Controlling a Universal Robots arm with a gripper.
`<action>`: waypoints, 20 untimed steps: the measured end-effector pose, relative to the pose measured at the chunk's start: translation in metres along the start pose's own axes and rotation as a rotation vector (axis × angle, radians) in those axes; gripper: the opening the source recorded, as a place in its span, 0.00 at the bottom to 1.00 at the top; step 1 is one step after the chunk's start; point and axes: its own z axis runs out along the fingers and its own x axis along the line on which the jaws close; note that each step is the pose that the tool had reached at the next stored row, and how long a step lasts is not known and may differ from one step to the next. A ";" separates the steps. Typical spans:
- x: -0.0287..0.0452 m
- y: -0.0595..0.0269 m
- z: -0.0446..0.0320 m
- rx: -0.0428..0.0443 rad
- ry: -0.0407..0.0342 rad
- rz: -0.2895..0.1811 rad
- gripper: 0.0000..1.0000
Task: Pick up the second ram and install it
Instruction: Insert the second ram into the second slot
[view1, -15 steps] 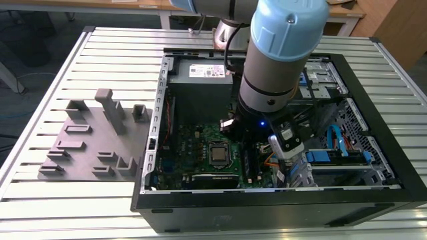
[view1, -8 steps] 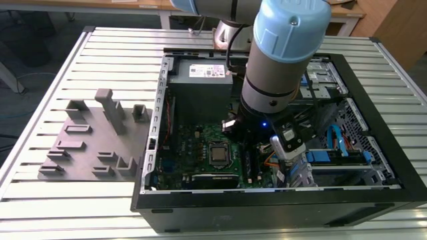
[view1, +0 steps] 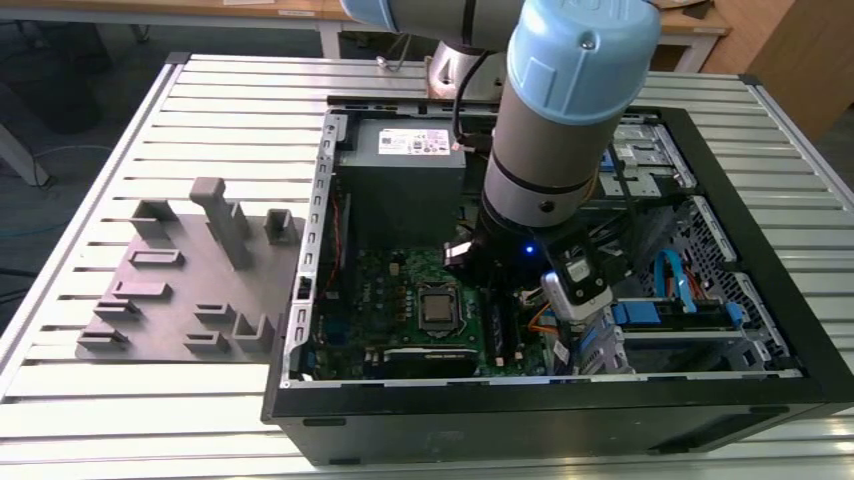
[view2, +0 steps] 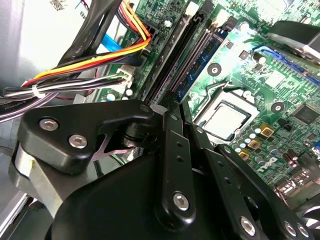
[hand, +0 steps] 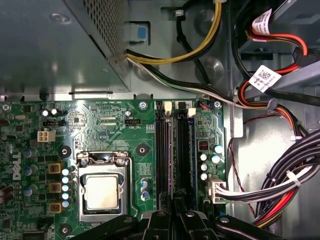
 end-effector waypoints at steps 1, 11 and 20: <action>0.0000 0.0000 0.0000 0.0008 0.0001 0.000 0.11; 0.0001 0.0015 0.0020 0.0044 -0.0002 0.000 0.11; 0.0003 0.0056 0.0040 0.0056 0.0000 0.000 0.11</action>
